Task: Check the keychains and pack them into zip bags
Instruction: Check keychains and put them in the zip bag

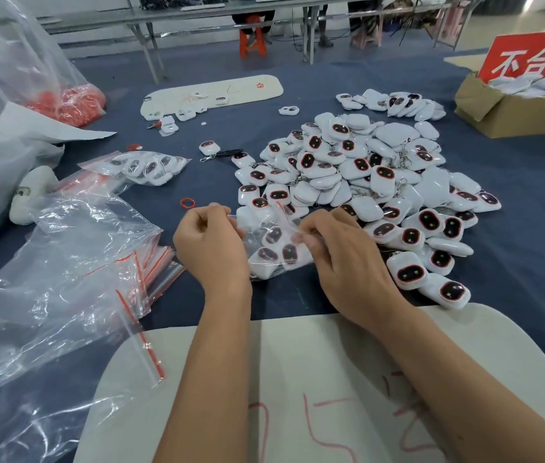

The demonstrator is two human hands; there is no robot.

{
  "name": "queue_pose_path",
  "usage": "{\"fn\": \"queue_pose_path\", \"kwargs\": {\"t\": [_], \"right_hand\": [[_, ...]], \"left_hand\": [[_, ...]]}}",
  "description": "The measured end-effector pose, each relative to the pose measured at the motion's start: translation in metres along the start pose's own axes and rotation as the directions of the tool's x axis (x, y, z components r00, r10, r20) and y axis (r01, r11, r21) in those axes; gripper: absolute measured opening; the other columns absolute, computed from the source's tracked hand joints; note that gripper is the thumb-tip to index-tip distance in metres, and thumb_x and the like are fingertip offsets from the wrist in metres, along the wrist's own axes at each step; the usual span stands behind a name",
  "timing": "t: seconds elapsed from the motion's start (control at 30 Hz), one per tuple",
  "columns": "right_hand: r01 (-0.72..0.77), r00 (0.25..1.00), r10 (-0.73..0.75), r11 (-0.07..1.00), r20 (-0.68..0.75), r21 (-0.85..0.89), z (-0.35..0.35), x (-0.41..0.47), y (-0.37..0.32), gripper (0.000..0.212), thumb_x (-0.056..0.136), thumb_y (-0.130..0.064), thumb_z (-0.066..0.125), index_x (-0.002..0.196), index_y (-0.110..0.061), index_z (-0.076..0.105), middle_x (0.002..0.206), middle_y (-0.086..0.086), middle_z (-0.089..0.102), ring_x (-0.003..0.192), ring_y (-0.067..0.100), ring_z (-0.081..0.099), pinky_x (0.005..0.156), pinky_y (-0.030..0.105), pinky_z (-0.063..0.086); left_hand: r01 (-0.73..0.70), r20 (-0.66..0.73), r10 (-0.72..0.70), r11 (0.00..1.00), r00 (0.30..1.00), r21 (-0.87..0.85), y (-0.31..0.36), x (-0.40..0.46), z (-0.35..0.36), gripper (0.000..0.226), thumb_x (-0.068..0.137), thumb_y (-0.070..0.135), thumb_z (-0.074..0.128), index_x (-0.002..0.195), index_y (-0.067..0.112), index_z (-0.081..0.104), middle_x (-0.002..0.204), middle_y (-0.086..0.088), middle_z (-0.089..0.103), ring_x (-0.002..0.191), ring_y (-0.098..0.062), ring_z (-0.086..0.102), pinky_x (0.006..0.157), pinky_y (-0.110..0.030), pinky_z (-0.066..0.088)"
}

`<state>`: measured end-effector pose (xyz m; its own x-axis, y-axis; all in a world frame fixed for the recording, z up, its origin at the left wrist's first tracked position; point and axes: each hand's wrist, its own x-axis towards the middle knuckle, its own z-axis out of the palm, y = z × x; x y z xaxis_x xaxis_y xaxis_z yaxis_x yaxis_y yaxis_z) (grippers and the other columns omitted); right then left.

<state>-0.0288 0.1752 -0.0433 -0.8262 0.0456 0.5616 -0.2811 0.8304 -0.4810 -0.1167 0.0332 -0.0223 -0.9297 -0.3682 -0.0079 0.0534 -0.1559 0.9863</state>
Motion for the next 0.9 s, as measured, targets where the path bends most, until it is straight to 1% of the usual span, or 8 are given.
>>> {"fn": "queue_pose_path", "kwargs": {"t": [0.13,0.2,0.27,0.33,0.43,0.6,0.73,0.9], "right_hand": [[-0.07,0.994,0.061,0.993,0.087,0.098,-0.003,0.0,-0.001,0.029,0.097,0.006,0.059,0.121,-0.006,0.068,0.116,0.002,0.072,0.114,0.018,0.063,0.098,0.037,0.049],[-0.095,0.993,0.11,0.948,-0.03,0.303,-0.006,0.0,-0.008,0.03,0.097,0.008,0.061,0.122,-0.006,0.068,0.117,-0.001,0.075,0.116,0.009,0.068,0.1,0.028,0.053],[-0.159,0.952,0.253,0.888,-0.17,0.432,-0.008,0.001,-0.007,0.026,0.099,0.005,0.057,0.119,-0.008,0.067,0.115,-0.003,0.075,0.115,0.011,0.069,0.1,0.026,0.052],[-0.284,0.92,0.335,0.928,-0.206,0.241,-0.007,0.004,0.002,0.028,0.098,0.001,0.056,0.119,-0.011,0.069,0.112,-0.004,0.074,0.11,0.016,0.066,0.094,0.026,0.048],[-0.369,0.928,0.367,0.929,-0.062,-0.021,0.001,0.004,0.009,0.028,0.095,-0.001,0.058,0.116,-0.014,0.071,0.099,-0.002,0.074,0.096,0.018,0.063,0.082,0.027,0.041],[-0.302,0.925,0.325,0.943,-0.197,0.14,-0.003,0.001,0.006,0.016,0.087,0.0,0.073,0.098,-0.012,0.075,0.08,-0.008,0.071,0.072,0.004,0.062,0.074,0.009,0.044],[-0.114,0.924,0.105,0.994,-0.368,-0.001,-0.005,0.001,0.0,0.01,0.087,-0.004,0.079,0.095,-0.01,0.076,0.087,-0.005,0.073,0.085,0.021,0.06,0.075,0.03,0.049],[-0.051,0.953,0.109,0.978,-0.283,0.204,-0.006,0.001,0.0,0.014,0.089,0.004,0.075,0.099,-0.006,0.076,0.087,-0.001,0.075,0.079,0.013,0.07,0.073,0.031,0.057]], "left_hand": [[-0.113,0.092,0.101,0.984,0.991,0.135,-0.004,-0.004,0.003,0.028,0.096,0.021,0.057,0.075,0.003,0.062,0.059,-0.006,0.06,0.05,-0.021,0.062,0.058,-0.04,0.054],[-0.191,0.194,0.141,0.943,0.971,0.272,-0.005,-0.01,0.007,0.039,0.096,0.036,0.06,0.07,0.007,0.059,0.064,-0.009,0.063,0.058,-0.024,0.065,0.065,-0.037,0.056],[-0.305,0.276,0.195,0.841,0.941,0.447,-0.004,-0.023,0.014,0.045,0.092,0.05,0.064,0.066,0.014,0.056,0.061,0.001,0.061,0.061,-0.012,0.059,0.062,-0.023,0.046],[-0.403,0.348,0.238,0.729,0.907,0.553,-0.004,-0.039,0.022,0.044,0.087,0.054,0.068,0.075,0.013,0.057,0.066,0.001,0.062,0.066,-0.015,0.058,0.065,-0.028,0.045],[-0.435,0.41,0.198,0.636,0.89,0.638,-0.004,-0.053,0.029,0.038,0.089,0.047,0.066,0.092,0.01,0.058,0.086,-0.007,0.068,0.083,-0.032,0.063,0.077,-0.042,0.052],[-0.429,0.415,0.205,0.698,0.887,0.573,-0.003,-0.044,0.022,0.011,0.086,0.014,0.064,0.079,0.006,0.063,0.074,-0.006,0.066,0.076,-0.029,0.061,0.07,-0.036,0.046],[-0.503,0.492,0.242,0.695,0.836,0.513,-0.002,-0.041,0.022,0.022,0.09,0.014,0.061,0.071,0.007,0.068,0.066,-0.003,0.065,0.068,-0.025,0.06,0.062,-0.031,0.041],[-0.58,0.517,0.372,0.746,0.771,0.327,-0.001,-0.039,0.021,0.018,0.093,0.012,0.068,0.075,0.01,0.073,0.068,0.002,0.069,0.067,-0.018,0.064,0.069,-0.038,0.051]]}}
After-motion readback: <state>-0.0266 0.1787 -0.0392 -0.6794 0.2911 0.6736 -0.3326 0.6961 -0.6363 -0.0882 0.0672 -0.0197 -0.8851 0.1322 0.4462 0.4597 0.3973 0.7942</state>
